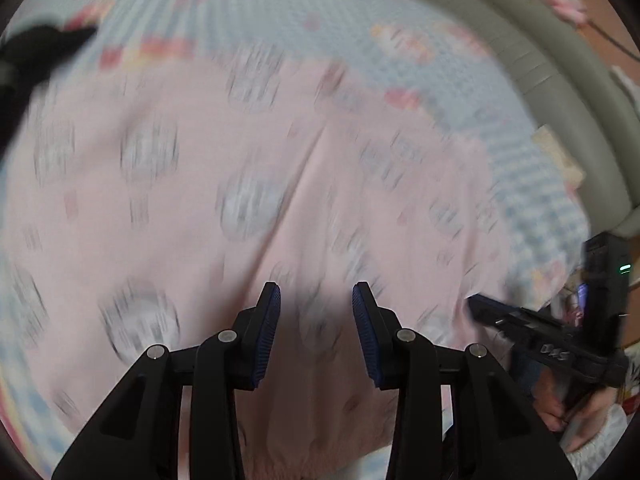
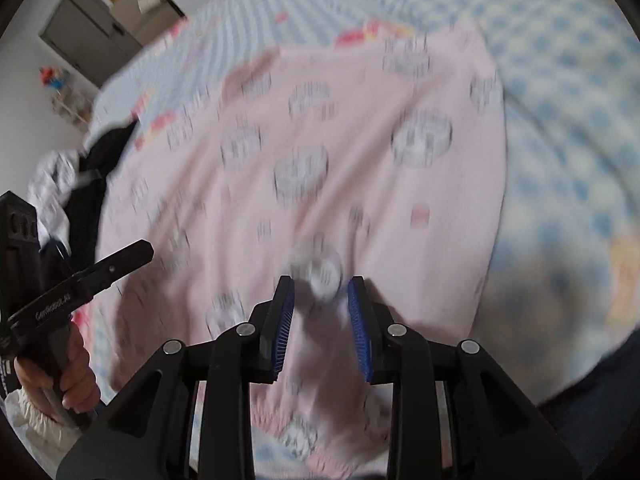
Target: Fold clothes
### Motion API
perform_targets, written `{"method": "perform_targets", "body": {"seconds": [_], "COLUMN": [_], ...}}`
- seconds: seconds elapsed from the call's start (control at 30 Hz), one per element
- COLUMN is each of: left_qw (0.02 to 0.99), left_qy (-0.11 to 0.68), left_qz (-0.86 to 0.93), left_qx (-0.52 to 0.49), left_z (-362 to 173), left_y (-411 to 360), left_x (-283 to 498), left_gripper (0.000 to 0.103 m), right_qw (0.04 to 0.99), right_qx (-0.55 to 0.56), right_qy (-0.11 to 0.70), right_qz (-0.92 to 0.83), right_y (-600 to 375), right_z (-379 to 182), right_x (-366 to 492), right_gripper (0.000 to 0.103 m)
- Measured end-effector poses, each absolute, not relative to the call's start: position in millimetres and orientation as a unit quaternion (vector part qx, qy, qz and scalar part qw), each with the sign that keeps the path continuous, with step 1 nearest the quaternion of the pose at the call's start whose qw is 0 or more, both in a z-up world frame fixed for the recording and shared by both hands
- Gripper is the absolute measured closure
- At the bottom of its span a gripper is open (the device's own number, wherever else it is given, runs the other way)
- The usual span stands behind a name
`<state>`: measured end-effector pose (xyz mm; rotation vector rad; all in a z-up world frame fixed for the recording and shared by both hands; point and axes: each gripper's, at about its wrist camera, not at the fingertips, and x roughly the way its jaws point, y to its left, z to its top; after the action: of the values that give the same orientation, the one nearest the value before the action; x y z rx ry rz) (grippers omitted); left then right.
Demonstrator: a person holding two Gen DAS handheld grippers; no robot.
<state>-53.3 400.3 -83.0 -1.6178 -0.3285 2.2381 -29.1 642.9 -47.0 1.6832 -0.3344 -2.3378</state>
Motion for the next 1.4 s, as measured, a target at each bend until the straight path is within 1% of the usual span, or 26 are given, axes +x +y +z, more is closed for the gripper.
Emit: {"method": "perform_targets", "body": {"seconds": [0.03, 0.07, 0.13, 0.23, 0.3, 0.4, 0.5, 0.53, 0.6, 0.63, 0.67, 0.73, 0.8, 0.87, 0.93, 0.97, 1.03, 1.1, 1.17, 1.23, 1.27, 1.4], "left_qw": [0.167, 0.161, 0.162, 0.171, 0.166, 0.156, 0.139, 0.133, 0.139, 0.142, 0.137, 0.123, 0.108, 0.097, 0.083, 0.077, 0.052, 0.026, 0.013, 0.043, 0.058, 0.118], "left_qy": [-0.106, -0.1, -0.113, -0.13, -0.135, -0.16, -0.157, -0.159, -0.18, -0.191, -0.195, -0.209, -0.222, -0.212, -0.194, -0.193, -0.189, -0.194, -0.211, -0.195, -0.187, -0.154], "left_qz": [0.782, 0.787, 0.797, 0.834, 0.844, 0.826, 0.791, 0.795, 0.811, 0.819, 0.828, 0.824, 0.819, 0.812, 0.804, 0.806, 0.816, 0.828, 0.837, 0.844, 0.847, 0.856], "left_qx": [-0.591, -0.588, -0.571, -0.509, -0.492, -0.517, -0.575, -0.569, -0.538, -0.522, -0.507, -0.513, -0.518, -0.536, -0.556, -0.554, -0.543, -0.525, -0.504, -0.498, -0.495, -0.48], "left_z": [-95.0, -96.3, -78.9, -37.2, -27.1, -49.4, -87.3, -86.9, -71.5, -63.9, -56.0, -61.3, -66.7, -80.7, -93.7, -93.2, -89.9, -85.2, -81.4, -75.4, -72.5, -60.7], "left_y": [403.5, 404.7, 402.2, 387.2, 376.5, 364.5, 371.2, 370.0, 355.8, 348.7, 338.2, 323.7, 309.1, 305.9, 310.5, 306.2, 295.7, 283.8, 272.3, 288.9, 297.2, 330.3], "left_x": [-51.7, -49.8, -44.8, -28.9, -19.9, -14.4, -12.2, -6.2, 11.8, 20.9, 34.8, 48.8, 62.9, 74.4, 78.0, 81.9, 88.2, 92.1, 94.9, 96.8, 97.7, 101.6], "left_gripper": [0.064, 0.064, 0.064, 0.064, 0.063, 0.063, 0.065, 0.066, 0.066, 0.065, 0.065, 0.065, 0.065, 0.066, 0.066, 0.062, 0.062, 0.066, 0.066, 0.066, 0.064, 0.064], "right_qw": [0.113, 0.109, 0.103, 0.113, 0.126, 0.154, 0.138, 0.126, 0.124, 0.125, 0.123, 0.128, 0.149, 0.161, 0.149, 0.136, 0.103, 0.073, 0.083, 0.093, 0.108, 0.169], "right_qx": [0.587, 0.583, 0.573, 0.534, 0.516, 0.526, 0.559, 0.57, 0.568, 0.561, 0.553, 0.531, 0.521, 0.528, 0.545, 0.551, 0.546, 0.537, 0.526, 0.515, 0.508, 0.514], "right_qy": [-0.108, -0.106, -0.104, -0.105, -0.095, -0.075, -0.049, -0.041, -0.054, -0.062, -0.066, -0.06, -0.047, -0.027, -0.005, 0.002, 0.01, 0.007, -0.01, -0.028, -0.022, 0.016], "right_qz": [-0.794, -0.798, -0.806, -0.831, -0.842, -0.833, -0.816, -0.811, -0.811, -0.816, -0.821, -0.835, -0.839, -0.833, -0.825, -0.823, -0.831, -0.84, -0.846, -0.852, -0.854, -0.84], "right_y": [637.8, 637.1, 636.7, 638.8, 633.6, 615.9, 605.1, 604.2, 612.9, 618.2, 622.1, 622.1, 613.4, 596.5, 590.6, 593.9, 605.2, 618.9, 625.2, 631.4, 625.0, 596.1], "right_z": [-52.5, -50.2, -43.5, -23.9, -14.1, -20.3, -49.8, -59.8, -58.7, -51.4, -43.7, -29.6, -24.3, -31.2, -47.0, -54.4, -57.5, -53.0, -41.8, -30.5, -27.1, -32.0], "right_x": [-26.5, -21.8, -13.1, 6.2, 16.7, 21.6, 22.1, 21.6, 26.5, 29.3, 33.4, 45.8, 54.1, 58.1, 57.9, 57.4, 58.2, 59.5, 62.4, 65.4, 70.5, 90.5], "right_gripper": [0.075, 0.075, 0.075, 0.075, 0.075, 0.071, 0.071, 0.073, 0.075, 0.075, 0.071, 0.067, 0.066, 0.066, 0.068, 0.071, 0.074, 0.08, 0.078, 0.07, 0.066, 0.066]}}
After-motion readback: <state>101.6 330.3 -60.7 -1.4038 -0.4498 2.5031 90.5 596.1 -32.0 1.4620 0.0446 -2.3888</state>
